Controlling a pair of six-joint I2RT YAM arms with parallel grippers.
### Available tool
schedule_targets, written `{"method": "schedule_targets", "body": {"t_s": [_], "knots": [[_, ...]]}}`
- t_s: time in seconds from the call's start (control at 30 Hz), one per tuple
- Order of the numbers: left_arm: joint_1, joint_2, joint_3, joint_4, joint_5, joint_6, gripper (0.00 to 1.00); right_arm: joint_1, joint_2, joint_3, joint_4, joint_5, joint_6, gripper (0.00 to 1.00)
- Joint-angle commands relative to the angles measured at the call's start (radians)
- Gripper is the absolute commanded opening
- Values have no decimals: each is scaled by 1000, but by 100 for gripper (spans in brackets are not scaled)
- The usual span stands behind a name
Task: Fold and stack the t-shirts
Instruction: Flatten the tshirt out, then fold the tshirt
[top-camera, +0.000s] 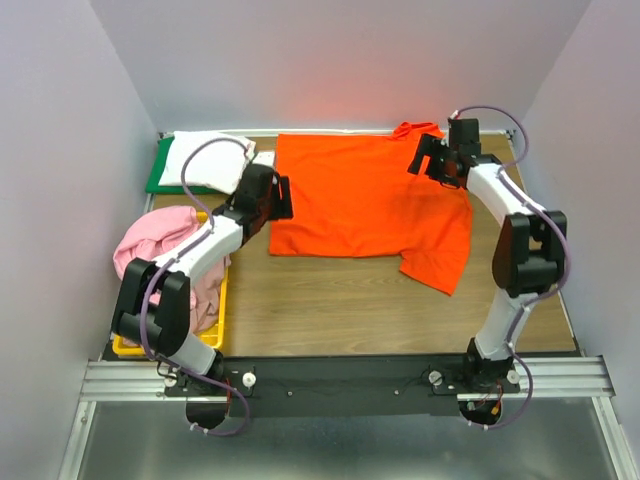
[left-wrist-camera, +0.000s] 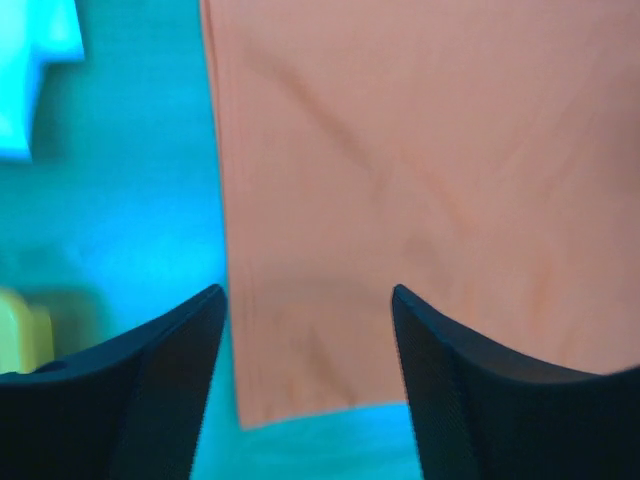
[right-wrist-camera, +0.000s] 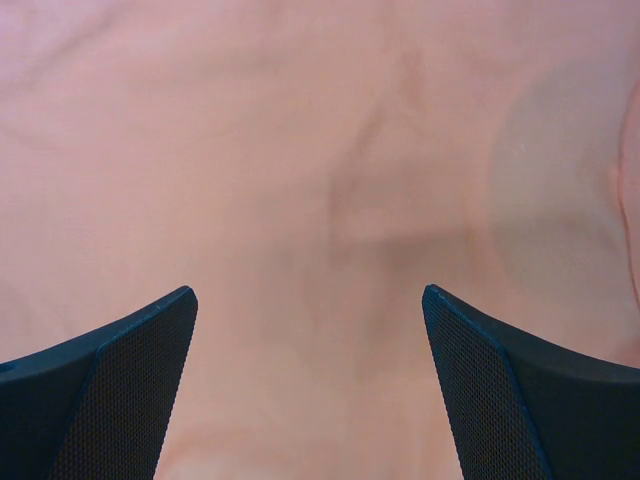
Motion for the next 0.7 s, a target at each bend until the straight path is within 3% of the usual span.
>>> {"method": "schedule_targets", "body": {"t_s": [0.0,0.23,0.47,0.67], "knots": [[-7,-45,-203,-26,-48,-85,67,-5,-161,-127,-11,-14,9,100],[-24,-102,-306,-23,-64,-120,62,-5,-321,-273,-9,-7,27,100],[-24,-67,-314,23,-55,-114,60,-5,-356,-326,-8,-9,30,100],[-24,-4,-303,34,-76,-111,52,-5,-370,-354,-6,-9,30,100]]}}
